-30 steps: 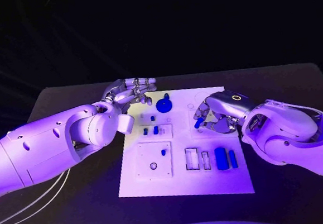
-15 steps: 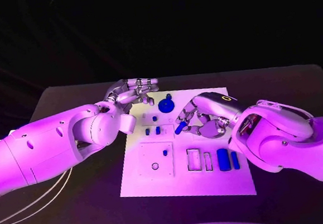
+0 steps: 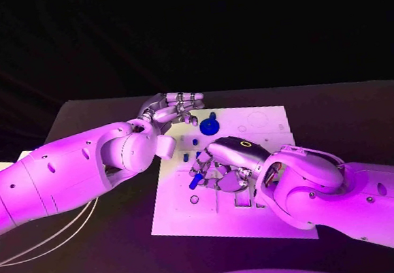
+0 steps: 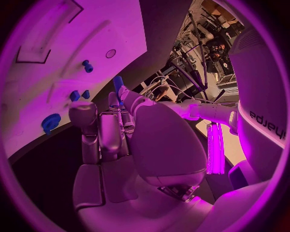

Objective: Assemble the parts on the task board

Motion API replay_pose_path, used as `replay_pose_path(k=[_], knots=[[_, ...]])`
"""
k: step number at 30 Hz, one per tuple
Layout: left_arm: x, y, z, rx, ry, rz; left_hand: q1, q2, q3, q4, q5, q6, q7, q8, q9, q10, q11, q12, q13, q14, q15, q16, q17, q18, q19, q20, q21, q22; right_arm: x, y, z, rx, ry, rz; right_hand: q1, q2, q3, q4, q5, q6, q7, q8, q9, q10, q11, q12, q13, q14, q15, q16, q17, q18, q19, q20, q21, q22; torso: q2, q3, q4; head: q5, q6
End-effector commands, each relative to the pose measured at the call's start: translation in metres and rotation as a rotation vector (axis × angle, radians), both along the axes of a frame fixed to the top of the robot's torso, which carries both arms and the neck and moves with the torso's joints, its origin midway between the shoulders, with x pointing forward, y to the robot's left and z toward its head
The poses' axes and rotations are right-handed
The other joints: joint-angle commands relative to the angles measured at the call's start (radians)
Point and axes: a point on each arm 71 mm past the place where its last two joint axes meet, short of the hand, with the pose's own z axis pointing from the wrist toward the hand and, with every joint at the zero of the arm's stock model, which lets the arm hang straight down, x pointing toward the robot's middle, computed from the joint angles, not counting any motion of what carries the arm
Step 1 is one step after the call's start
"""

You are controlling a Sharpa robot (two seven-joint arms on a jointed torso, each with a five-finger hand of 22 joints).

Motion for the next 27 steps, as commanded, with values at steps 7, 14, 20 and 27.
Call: replay_pose_path(k=[7, 14, 20, 27], knots=[[0.000, -0.008, 0.001, -0.009, -0.003, -0.028, 0.009, 0.005, 0.003, -0.006, 0.001, -0.008, 0.002, 0.003, -0.002, -0.009, 0.000, 0.004, 0.001, -0.006, 0.000, -0.004, -0.002, 0.011, 0.008, 0.000, -0.006, -0.001, -0.005, 0.012, -0.024, -0.109, 0.006, 0.083, -0.013, 0.001, -0.001, 0.004, 0.004, -0.002, 0.005, 0.000, 0.000, -0.003, 0.003, -0.006, -0.001, 0.032, 0.004, 0.009, 0.004, -0.017, -0.001, 0.009, 0.003, -0.001, 0.000, 0.0015, -0.0020, 0.010, -0.008], [0.000, -0.009, 0.001, -0.010, -0.002, -0.030, 0.008, 0.006, 0.002, -0.006, 0.001, -0.008, 0.002, 0.004, -0.002, -0.010, 0.000, 0.006, 0.002, -0.006, 0.000, -0.004, -0.003, 0.011, 0.008, 0.000, -0.007, -0.001, -0.005, 0.015, -0.028, -0.150, -0.039, 0.080, -0.013, 0.002, 0.000, 0.003, 0.004, -0.002, 0.005, -0.001, 0.000, -0.002, 0.002, -0.006, -0.001, 0.032, 0.004, 0.009, 0.003, -0.017, -0.001, 0.009, 0.004, 0.000, 0.000, 0.0020, -0.0031, 0.011, -0.012], [0.000, -0.010, 0.001, -0.011, -0.002, -0.032, 0.008, 0.006, 0.002, -0.006, 0.001, -0.008, 0.002, 0.004, -0.002, -0.010, 0.000, 0.006, 0.002, -0.006, 0.000, -0.004, -0.003, 0.011, 0.008, 0.000, -0.007, -0.001, -0.005, 0.017, -0.031, -0.184, -0.063, 0.087, -0.013, 0.003, 0.001, 0.003, 0.005, -0.002, 0.004, 0.000, 0.000, -0.001, 0.002, -0.006, 0.000, 0.032, 0.004, 0.009, 0.004, -0.018, -0.001, 0.009, 0.005, 0.001, 0.001, 0.0017, -0.0022, 0.010, -0.016], [0.000, -0.010, 0.001, -0.012, -0.003, -0.034, 0.008, 0.006, 0.002, -0.006, 0.001, -0.008, 0.002, 0.004, -0.002, -0.010, 0.000, 0.006, 0.002, -0.006, 0.000, -0.004, -0.003, 0.011, 0.008, 0.000, -0.007, -0.001, -0.004, 0.020, -0.034, -0.210, -0.096, 0.063, -0.015, 0.003, 0.000, 0.002, 0.004, 0.001, 0.004, 0.001, 0.000, 0.002, 0.001, -0.006, 0.000, 0.032, 0.004, 0.010, 0.005, -0.018, -0.001, 0.010, 0.005, 0.001, 0.001, 0.0016, -0.0027, 0.011, -0.020]])
